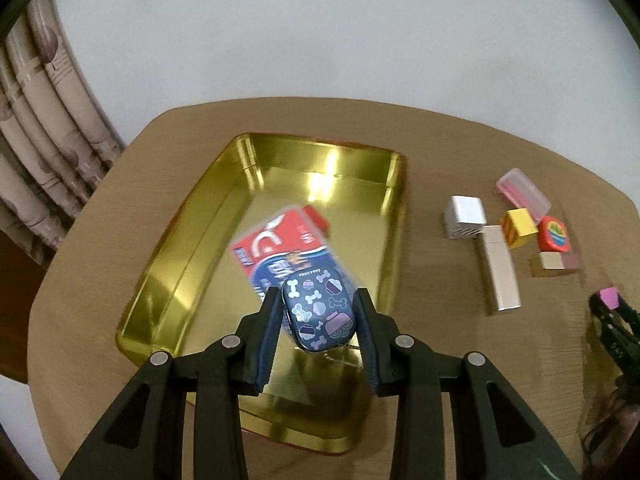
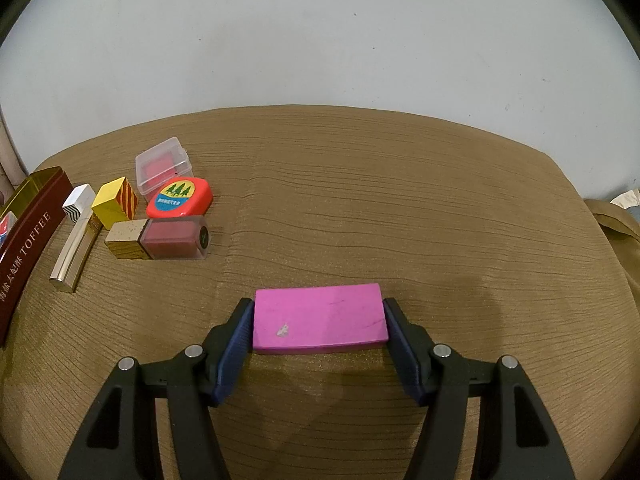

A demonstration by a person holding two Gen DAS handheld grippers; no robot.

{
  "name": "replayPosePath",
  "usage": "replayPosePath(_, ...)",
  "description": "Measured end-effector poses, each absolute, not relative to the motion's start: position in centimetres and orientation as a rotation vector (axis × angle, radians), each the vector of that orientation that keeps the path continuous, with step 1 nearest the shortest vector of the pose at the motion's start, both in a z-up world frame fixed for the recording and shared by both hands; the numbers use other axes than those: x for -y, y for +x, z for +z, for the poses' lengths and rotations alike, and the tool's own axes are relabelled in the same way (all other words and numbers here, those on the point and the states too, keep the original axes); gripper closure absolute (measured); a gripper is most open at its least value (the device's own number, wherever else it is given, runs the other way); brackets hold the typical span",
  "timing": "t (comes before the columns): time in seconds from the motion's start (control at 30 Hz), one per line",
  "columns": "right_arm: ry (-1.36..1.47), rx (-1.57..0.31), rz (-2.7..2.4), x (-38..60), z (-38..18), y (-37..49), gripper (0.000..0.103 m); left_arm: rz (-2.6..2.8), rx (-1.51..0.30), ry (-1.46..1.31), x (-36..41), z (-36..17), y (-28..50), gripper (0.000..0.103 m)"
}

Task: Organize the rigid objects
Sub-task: 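Carry the blue case into the tin beside the floss box and release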

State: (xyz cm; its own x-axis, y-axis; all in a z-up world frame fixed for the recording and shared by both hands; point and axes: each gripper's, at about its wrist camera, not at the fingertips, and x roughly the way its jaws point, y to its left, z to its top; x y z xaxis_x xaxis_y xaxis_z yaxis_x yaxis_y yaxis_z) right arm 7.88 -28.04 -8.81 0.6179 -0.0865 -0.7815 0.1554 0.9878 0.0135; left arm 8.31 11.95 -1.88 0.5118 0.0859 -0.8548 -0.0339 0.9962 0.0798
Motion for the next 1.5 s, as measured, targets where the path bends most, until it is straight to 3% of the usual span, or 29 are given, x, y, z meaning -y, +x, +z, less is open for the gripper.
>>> replayPosePath(1.5, 0.075, -0.891, -0.138, 28.3, -8.9, 7.9, 0.037, 0.202, -1.076, 0.061, -18.0, -7.1, 10.3, 0.070)
